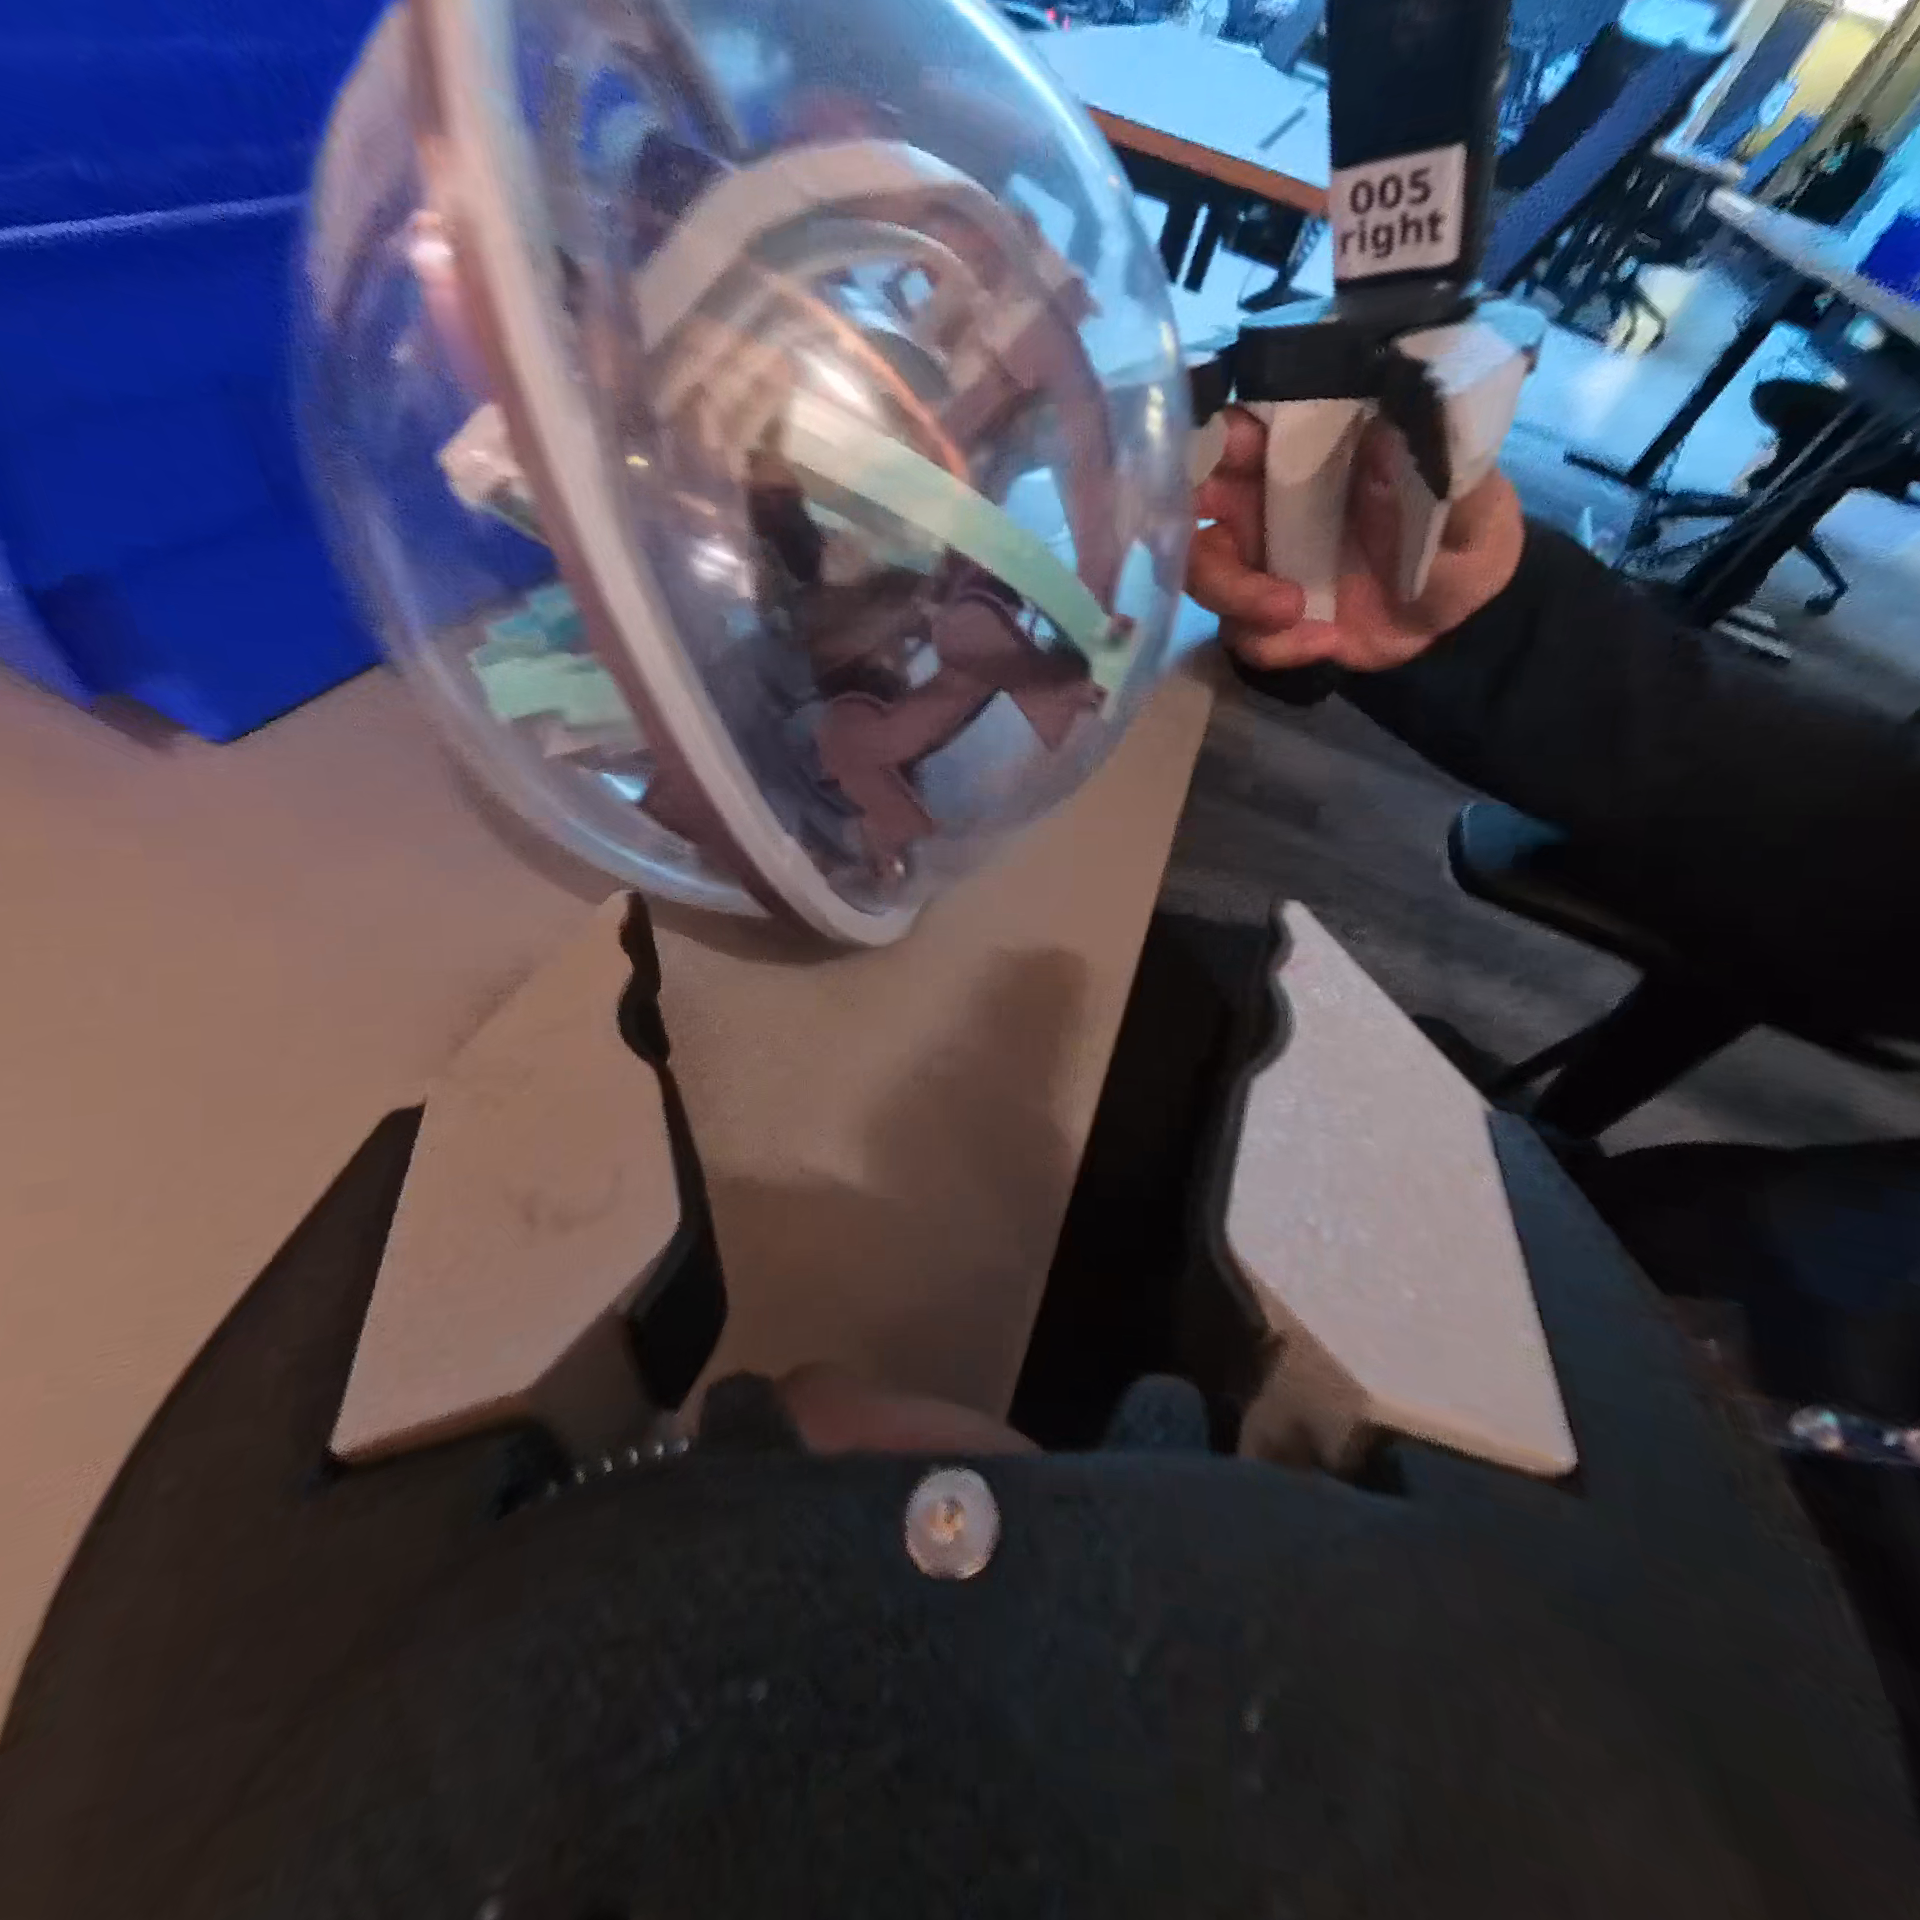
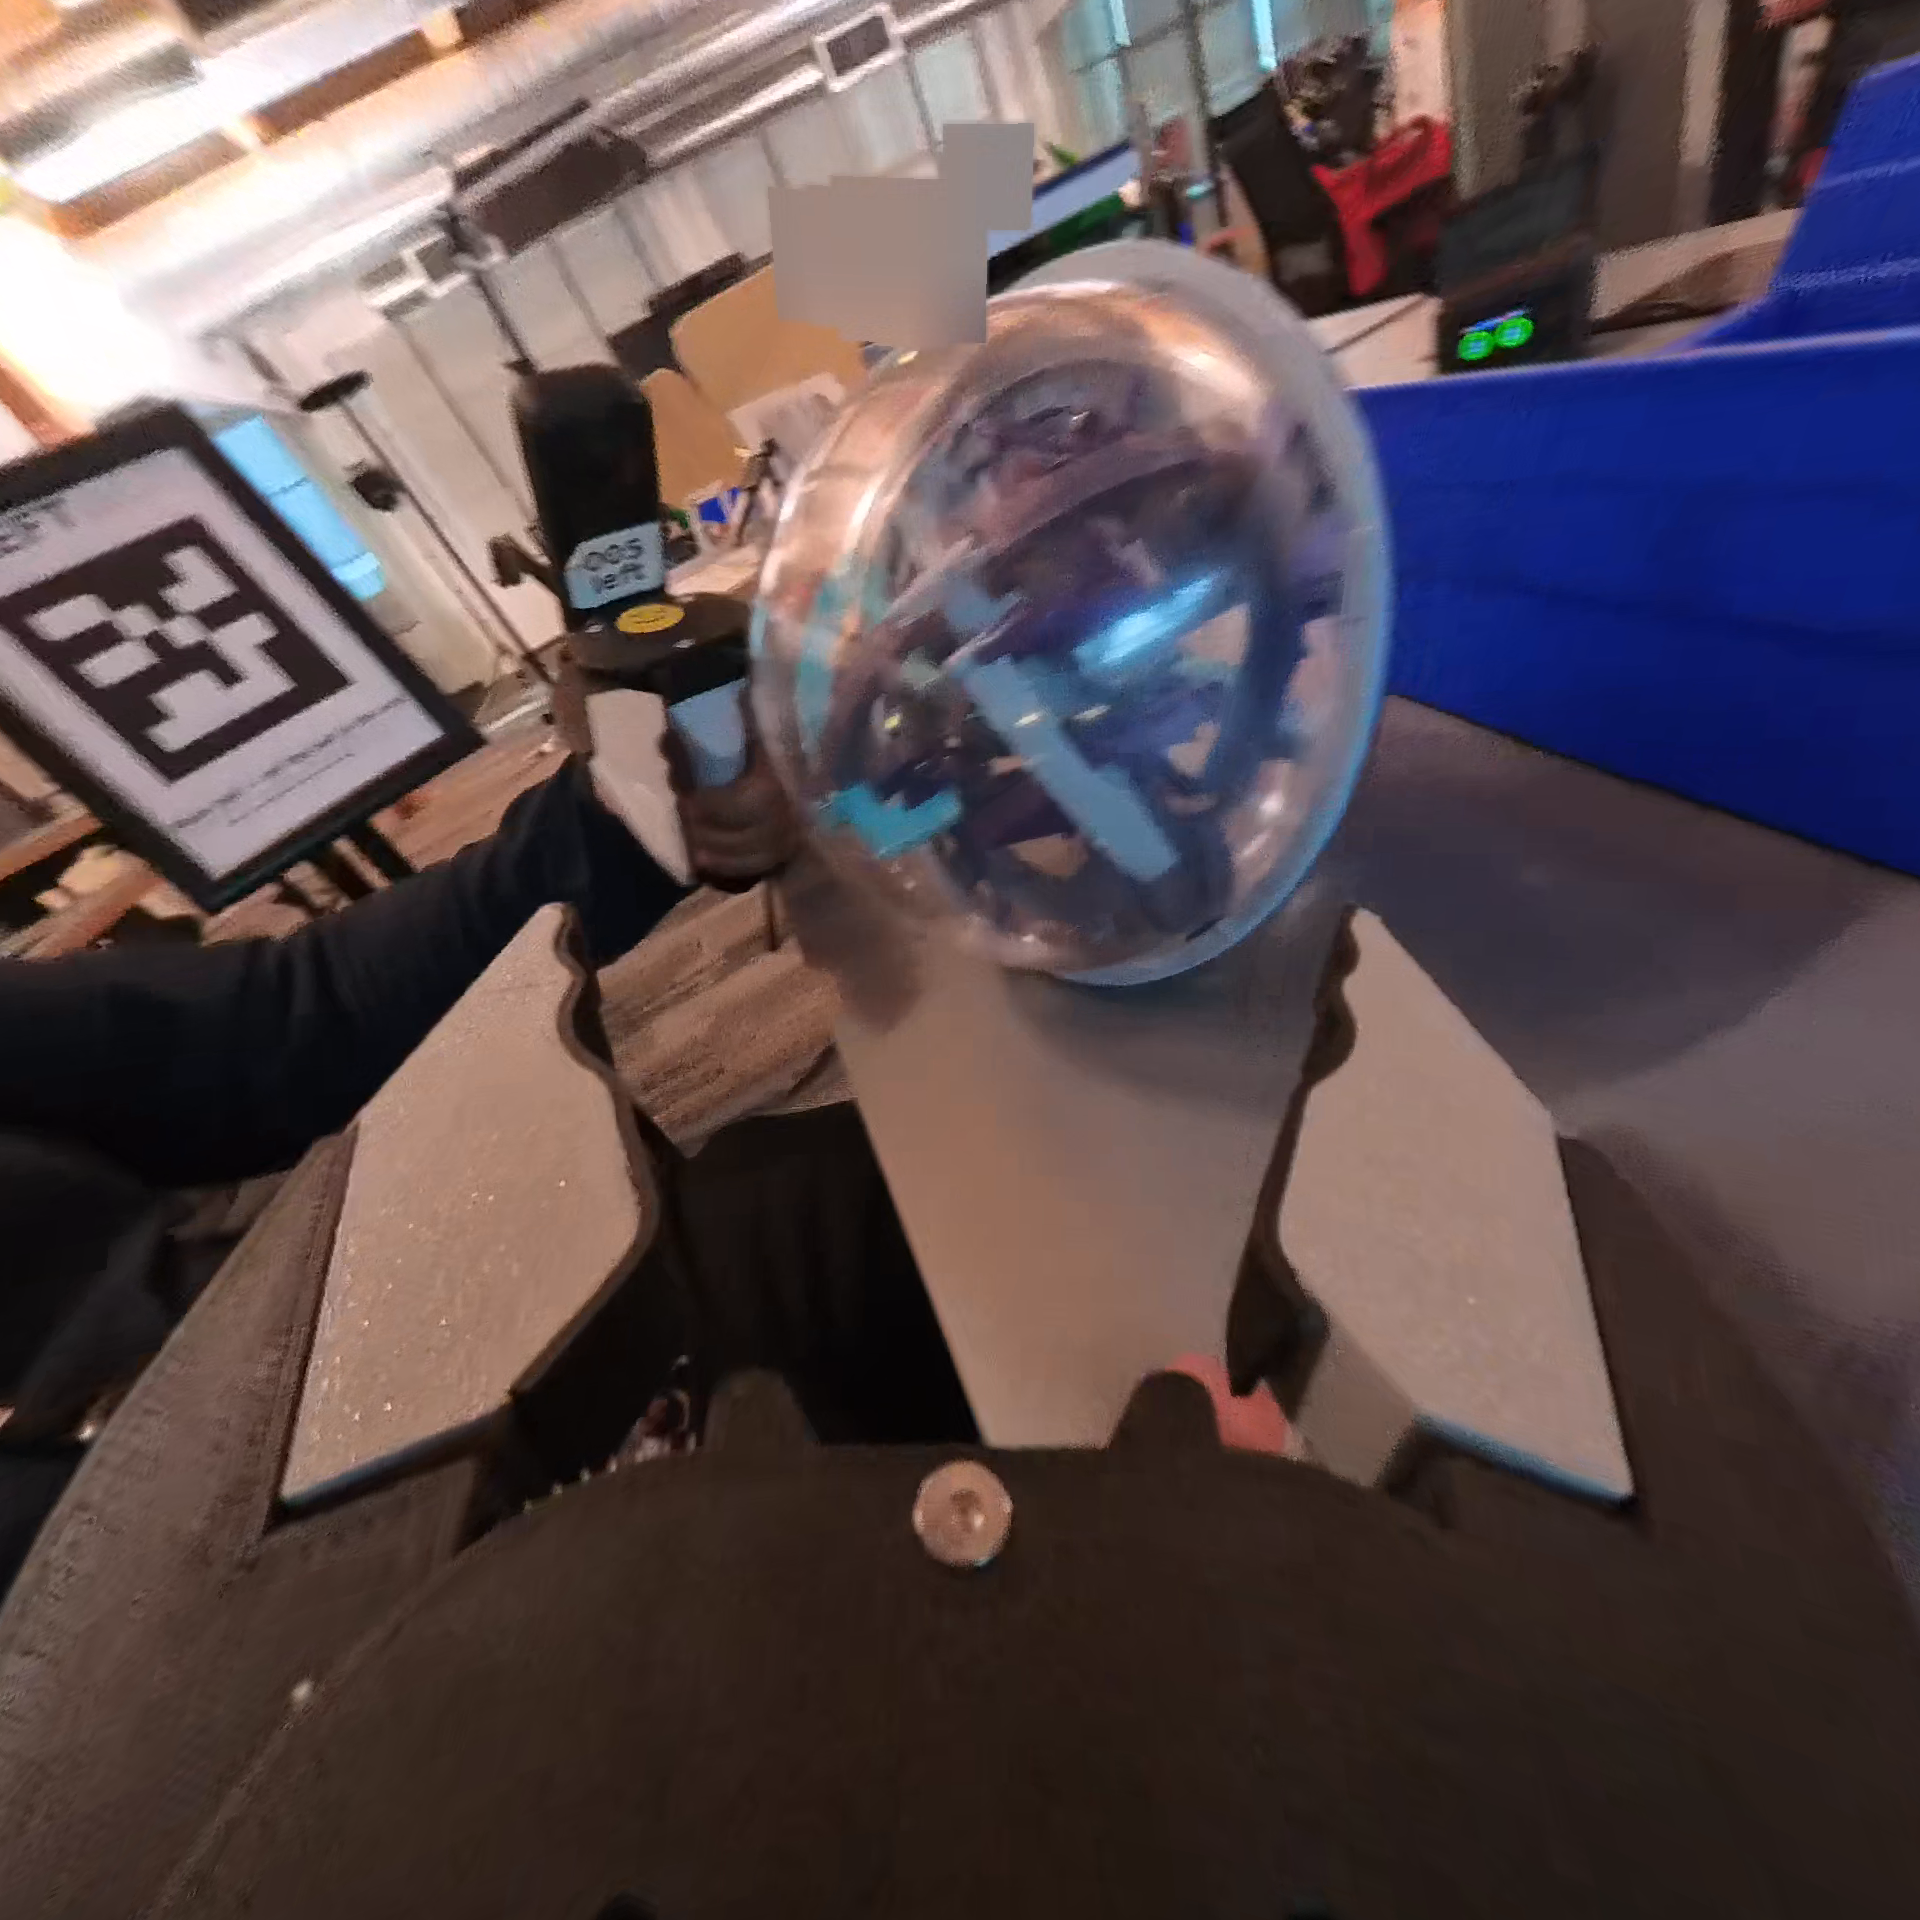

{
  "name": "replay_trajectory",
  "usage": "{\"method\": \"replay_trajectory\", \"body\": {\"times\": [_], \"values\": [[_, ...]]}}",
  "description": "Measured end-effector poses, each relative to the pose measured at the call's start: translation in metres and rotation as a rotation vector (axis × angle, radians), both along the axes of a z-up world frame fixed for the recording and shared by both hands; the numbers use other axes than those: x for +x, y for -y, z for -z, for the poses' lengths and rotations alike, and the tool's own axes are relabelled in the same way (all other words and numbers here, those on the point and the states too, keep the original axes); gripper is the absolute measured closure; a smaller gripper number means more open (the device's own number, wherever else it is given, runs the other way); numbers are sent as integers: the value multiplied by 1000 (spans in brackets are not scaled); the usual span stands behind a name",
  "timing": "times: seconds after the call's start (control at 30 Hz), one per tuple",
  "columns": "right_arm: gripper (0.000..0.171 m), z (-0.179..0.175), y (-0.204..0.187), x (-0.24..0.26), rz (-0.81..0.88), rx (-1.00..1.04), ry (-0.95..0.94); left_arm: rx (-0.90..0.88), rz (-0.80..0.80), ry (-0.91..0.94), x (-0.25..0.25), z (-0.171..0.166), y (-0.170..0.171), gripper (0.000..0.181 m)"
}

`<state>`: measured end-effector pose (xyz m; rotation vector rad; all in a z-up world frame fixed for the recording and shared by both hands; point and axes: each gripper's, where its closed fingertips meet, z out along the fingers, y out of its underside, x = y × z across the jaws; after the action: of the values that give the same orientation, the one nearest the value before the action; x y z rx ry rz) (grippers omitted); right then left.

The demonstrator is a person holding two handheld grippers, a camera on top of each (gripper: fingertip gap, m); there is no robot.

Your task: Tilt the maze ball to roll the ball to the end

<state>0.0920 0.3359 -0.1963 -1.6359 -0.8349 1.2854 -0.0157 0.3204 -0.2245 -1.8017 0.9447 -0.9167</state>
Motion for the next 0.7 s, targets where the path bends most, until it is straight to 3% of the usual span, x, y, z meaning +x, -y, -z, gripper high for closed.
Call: {"method": "replay_trajectory", "body": {"times": [0.07,0.17,0.23,0.3,0.37,0.5,0.6,0.7], "values": [[36,-5,-14,-1,33,57,39,2,-25,15,-3,-7,-10,67],[35,3,-24,-12,-23,118,148,151,-120,-39,-14,-14,-40,73],[32,15,-38,-16,-44,115,237,97,-28,-30,-4,-9,-35,71],[35,12,-52,-20,-64,125,213,47,8,-27,1,-5,-37,65],[54,2,-47,-28,-185,92,117,6,32,-25,4,-2,-41,69],[56,5,-50,-35,-258,-5,101,-38,46,9,2,-4,-48,68],[58,20,-44,-34,-279,-34,210,46,28,68,-4,-18,-50,74],[61,40,-42,-26,-236,79,415,93,-63,136,-17,-30,-63,82]]}}
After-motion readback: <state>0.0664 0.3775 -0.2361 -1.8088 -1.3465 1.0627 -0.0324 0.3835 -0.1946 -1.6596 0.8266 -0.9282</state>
